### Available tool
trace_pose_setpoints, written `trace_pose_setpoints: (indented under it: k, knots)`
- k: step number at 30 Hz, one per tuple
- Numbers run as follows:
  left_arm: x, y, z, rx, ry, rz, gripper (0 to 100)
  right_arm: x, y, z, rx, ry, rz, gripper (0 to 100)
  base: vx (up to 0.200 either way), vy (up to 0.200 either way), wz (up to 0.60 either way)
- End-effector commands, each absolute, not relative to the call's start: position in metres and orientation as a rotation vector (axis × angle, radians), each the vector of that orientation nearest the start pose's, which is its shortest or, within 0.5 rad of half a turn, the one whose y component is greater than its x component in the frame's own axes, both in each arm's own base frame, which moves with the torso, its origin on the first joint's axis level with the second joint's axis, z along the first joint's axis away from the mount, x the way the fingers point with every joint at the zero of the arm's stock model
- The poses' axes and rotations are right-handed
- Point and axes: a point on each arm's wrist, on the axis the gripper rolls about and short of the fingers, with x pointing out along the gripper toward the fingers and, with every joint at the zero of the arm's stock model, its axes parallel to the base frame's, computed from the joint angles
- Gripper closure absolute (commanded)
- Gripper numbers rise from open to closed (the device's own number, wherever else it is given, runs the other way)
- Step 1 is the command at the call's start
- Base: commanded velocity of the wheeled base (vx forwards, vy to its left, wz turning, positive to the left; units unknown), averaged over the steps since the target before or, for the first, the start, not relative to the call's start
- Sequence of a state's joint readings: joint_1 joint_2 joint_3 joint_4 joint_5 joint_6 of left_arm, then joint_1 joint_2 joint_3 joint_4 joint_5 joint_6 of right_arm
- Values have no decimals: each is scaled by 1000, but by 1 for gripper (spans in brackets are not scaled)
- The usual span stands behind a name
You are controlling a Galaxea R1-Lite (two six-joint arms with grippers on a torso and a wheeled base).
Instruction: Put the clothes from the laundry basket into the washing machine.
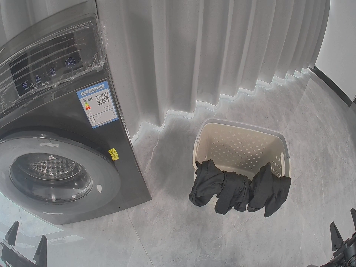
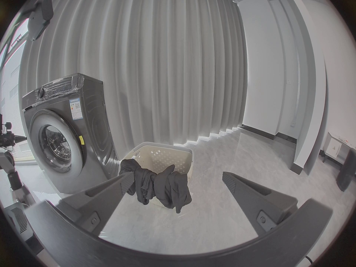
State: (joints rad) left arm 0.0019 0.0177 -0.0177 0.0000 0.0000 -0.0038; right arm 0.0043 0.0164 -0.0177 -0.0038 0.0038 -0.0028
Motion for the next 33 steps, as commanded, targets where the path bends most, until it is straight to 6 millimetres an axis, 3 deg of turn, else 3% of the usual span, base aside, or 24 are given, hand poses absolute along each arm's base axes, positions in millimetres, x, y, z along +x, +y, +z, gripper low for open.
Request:
trace_pose_setpoints:
  k: [1,7,19,28,33]
  knots:
    - [-23,0,76,-3,-2,5,0,-22,0,76,-3,11,9,0,0,-200,0]
    - [-23,0,76,-3,-2,5,0,-22,0,76,-3,11,9,0,0,-200,0]
    - [-23,0,76,-5,-2,5,0,-22,0,76,-3,11,9,0,0,0,0]
    - [-23,0,75,-3,2,3,0,-22,0,76,-3,11,9,0,0,-200,0]
    - [-23,0,76,-3,0,3,0,-22,0,76,-3,11,9,0,0,0,-120]
